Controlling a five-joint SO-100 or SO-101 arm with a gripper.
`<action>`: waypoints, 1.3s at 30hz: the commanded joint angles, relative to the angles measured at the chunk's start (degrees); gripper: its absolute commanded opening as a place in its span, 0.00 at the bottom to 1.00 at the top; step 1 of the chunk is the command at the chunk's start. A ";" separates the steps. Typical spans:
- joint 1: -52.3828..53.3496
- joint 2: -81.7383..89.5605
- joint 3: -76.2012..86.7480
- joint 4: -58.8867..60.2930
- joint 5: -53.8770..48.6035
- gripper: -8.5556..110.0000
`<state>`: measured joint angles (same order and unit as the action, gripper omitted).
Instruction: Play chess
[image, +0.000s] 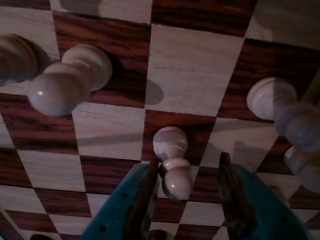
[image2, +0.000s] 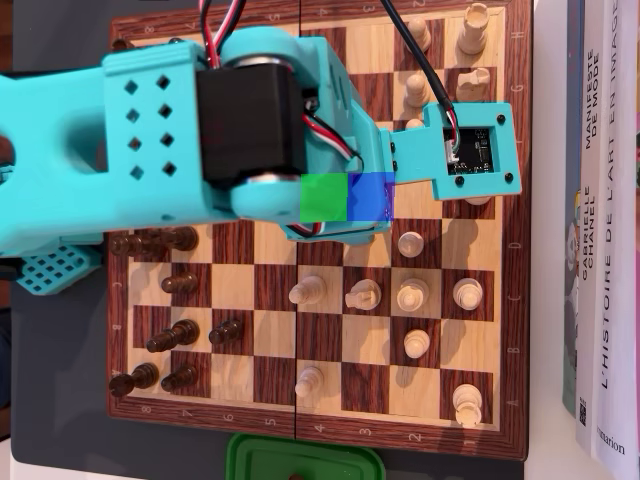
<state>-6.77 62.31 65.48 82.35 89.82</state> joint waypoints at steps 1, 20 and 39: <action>0.00 0.79 -1.93 -0.18 -0.26 0.20; -0.09 1.05 -1.93 0.09 -0.26 0.13; -0.18 1.67 -1.93 0.35 -0.35 0.11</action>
<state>-6.77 62.31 65.48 82.44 89.82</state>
